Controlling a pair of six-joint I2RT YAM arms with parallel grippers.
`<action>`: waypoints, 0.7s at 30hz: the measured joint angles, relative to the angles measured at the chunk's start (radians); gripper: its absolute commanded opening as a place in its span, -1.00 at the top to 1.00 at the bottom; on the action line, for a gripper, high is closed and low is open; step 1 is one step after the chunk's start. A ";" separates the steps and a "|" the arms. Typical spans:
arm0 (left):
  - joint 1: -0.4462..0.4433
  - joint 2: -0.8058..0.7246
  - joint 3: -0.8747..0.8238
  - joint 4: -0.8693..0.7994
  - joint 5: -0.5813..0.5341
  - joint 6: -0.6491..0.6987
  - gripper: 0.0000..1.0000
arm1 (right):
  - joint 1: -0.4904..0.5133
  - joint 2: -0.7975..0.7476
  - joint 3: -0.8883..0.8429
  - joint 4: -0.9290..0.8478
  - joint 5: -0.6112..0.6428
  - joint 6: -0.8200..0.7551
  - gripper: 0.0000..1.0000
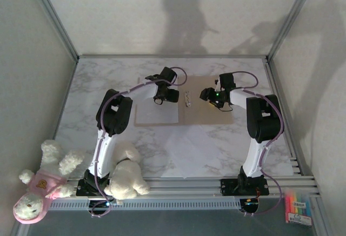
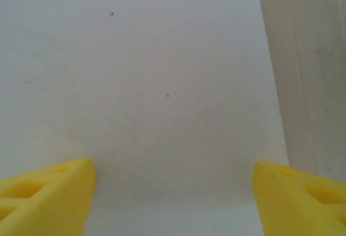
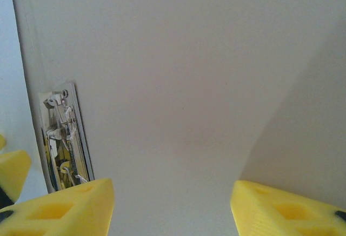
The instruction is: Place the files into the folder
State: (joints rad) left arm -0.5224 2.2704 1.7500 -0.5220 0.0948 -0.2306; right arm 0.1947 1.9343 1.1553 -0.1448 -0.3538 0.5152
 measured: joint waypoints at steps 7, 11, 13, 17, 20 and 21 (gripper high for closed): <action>-0.002 -0.019 -0.031 0.015 0.019 -0.001 -0.53 | 0.000 -0.001 -0.004 0.007 0.003 0.014 -0.24; -0.004 -0.033 -0.055 0.023 0.018 -0.007 -0.53 | 0.000 -0.005 -0.010 0.016 0.006 0.025 -0.24; -0.005 -0.039 -0.063 0.025 0.017 -0.017 -0.53 | 0.000 -0.008 -0.017 0.023 0.007 0.028 -0.24; -0.005 -0.046 -0.075 0.026 0.012 -0.041 -0.53 | 0.000 -0.011 -0.023 0.031 0.011 0.033 -0.25; -0.004 -0.050 -0.077 0.028 0.008 -0.061 -0.53 | 0.000 -0.012 -0.027 0.038 0.011 0.037 -0.25; -0.002 -0.050 -0.079 0.028 0.006 -0.068 -0.53 | 0.000 -0.013 -0.030 0.041 0.011 0.040 -0.25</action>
State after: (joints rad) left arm -0.5240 2.2200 1.6711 -0.4942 0.1005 -0.2989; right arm 0.1951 1.9213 1.1255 -0.1036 -0.3428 0.5549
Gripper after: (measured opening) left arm 0.762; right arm 0.623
